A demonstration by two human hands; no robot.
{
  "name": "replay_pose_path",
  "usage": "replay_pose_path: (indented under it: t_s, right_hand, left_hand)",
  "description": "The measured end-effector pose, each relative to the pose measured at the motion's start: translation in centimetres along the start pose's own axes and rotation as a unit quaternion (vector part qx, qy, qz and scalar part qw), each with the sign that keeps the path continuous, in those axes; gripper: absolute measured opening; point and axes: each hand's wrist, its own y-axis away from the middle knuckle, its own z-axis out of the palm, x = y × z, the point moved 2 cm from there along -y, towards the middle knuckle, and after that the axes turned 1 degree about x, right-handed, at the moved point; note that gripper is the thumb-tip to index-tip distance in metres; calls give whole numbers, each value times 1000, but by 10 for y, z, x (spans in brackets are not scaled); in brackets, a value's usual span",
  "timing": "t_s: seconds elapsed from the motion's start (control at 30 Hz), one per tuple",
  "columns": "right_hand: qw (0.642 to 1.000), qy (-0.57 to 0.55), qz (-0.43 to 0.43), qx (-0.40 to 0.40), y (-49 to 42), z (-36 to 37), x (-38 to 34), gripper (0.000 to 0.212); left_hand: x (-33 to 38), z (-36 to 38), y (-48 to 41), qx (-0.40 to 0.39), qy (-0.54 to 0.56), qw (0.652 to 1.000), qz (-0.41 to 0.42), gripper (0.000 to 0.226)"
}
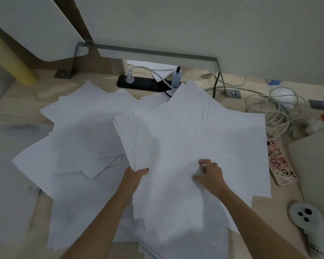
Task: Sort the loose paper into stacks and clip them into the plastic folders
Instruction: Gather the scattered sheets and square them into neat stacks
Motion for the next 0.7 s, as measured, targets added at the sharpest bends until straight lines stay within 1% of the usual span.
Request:
replay_pose_path:
  t_s: [0.07, 0.13, 0.2, 0.27, 0.3, 0.33, 0.43, 0.47, 0.53, 0.57, 0.63, 0.67, 0.7]
  right_hand:
    - [996, -84, 27, -15, -2, -7, 1, 49]
    - [978, -200, 44, -47, 1, -19, -5, 54]
    - [945, -310, 37, -92, 4, -34, -14, 67]
    - [919, -371, 8, -132, 7, -51, -27, 79]
    - [912, -385, -15, -144, 9, -60, -36, 76]
    - [907, -392, -39, -145, 11, -69, -43, 69]
    - [891, -425, -102, -123, 20, -98, -66, 54]
    - [885, -433, -120, -119, 24, -106, -73, 47]
    - [874, -443, -158, -126, 35, -122, -88, 34]
    - [866, -449, -177, -131, 41, -127, -96, 34]
    - [858, -455, -204, -125, 49, -134, -107, 51]
    - [858, -455, -209, -118, 51, -134, -110, 61]
    - [859, -453, -208, -114, 52, -132, -111, 66]
  left_hand:
    - [7, -4, 4, -8, -13, 1000, 15, 34]
    - [17, -9, 12, -33, -25, 999, 31, 32]
    - [31, -13, 21, -66, -34, 996, 50, 30]
    - [49, -15, 31, -95, -42, 992, 71, 24]
    - [58, -16, 36, -104, -45, 990, 82, 23]
    - [68, -17, 41, -108, -45, 989, 93, 26]
    - [96, -25, 51, -97, -48, 986, 127, 55]
    - [105, -26, 54, -99, -47, 984, 141, 55]
    - [120, -27, 62, -104, -51, 978, 174, 41]
    - [125, -27, 64, -103, -55, 976, 185, 33]
    - [131, -25, 67, -101, -65, 973, 199, 24]
    - [131, -25, 67, -103, -69, 971, 204, 24]
    - [129, -24, 67, -106, -72, 970, 206, 25]
